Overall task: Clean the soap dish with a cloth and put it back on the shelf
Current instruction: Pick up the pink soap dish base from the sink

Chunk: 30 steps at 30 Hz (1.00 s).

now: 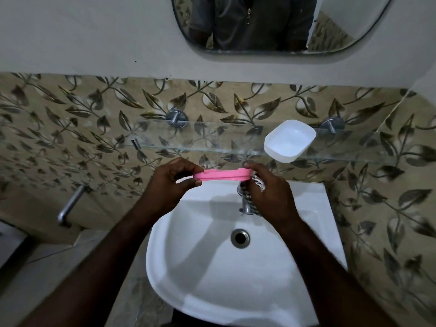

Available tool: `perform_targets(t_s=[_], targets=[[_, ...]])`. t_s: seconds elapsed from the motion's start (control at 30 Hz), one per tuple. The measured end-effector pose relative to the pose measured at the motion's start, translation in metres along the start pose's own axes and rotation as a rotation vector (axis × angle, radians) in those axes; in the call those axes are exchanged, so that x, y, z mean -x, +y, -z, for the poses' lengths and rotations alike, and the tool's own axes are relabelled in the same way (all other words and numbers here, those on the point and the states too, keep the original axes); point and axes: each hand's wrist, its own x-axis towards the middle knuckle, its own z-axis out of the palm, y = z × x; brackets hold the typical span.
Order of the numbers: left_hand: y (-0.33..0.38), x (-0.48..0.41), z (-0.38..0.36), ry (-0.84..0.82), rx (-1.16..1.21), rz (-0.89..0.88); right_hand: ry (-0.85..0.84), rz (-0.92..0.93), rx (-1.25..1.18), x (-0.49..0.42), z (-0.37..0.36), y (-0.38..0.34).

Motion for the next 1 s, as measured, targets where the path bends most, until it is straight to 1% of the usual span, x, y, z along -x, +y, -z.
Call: perform_targets(t_s=[0.1, 0.2, 0.27, 0.3, 0.37, 0.43, 0.47, 0.53, 0.67, 0.83, 0.93, 1.0], targets=[[0.003, 0.004, 0.002, -0.017, -0.021, -0.023, -0.016, -0.018, -0.041, 0.001, -0.002, 0.001], [0.005, 0.006, 0.004, -0.008, -0.02, -0.068, -0.067, -0.01, -0.058, 0.001, 0.001, -0.004], [0.009, 0.005, 0.007, -0.001, -0.045, -0.103, -0.004, 0.032, -0.068, -0.001, 0.003, -0.006], [0.01, 0.004, 0.008, 0.003, -0.094, -0.129, 0.03, 0.065, -0.063, -0.002, 0.004, -0.007], [0.009, 0.003, 0.007, 0.013, -0.18, -0.164, 0.004, 0.076, -0.046, -0.006, 0.004, -0.007], [0.007, 0.003, 0.006, 0.035, -0.127, -0.13, -0.036, 0.071, -0.044, -0.007, 0.005, -0.005], [0.006, 0.003, 0.005, 0.051, -0.117, -0.137, -0.012, 0.089, -0.055, -0.006, 0.006, -0.004], [0.006, 0.002, 0.001, 0.073, -0.184, -0.188, 0.031, 0.095, -0.063, -0.007, 0.006, -0.002], [0.004, 0.001, -0.003, 0.072, -0.248, -0.215, 0.051, 0.07, -0.07, -0.004, 0.004, 0.001], [0.0, -0.004, -0.006, 0.037, -0.169, -0.163, 0.051, 0.03, -0.071, -0.002, 0.002, 0.005], [0.0, -0.007, -0.008, 0.044, -0.146, -0.159, 0.106, 0.027, -0.107, 0.0, 0.001, 0.001], [-0.002, -0.007, -0.01, 0.052, -0.142, -0.163, 0.097, 0.011, -0.108, -0.001, 0.001, 0.001]])
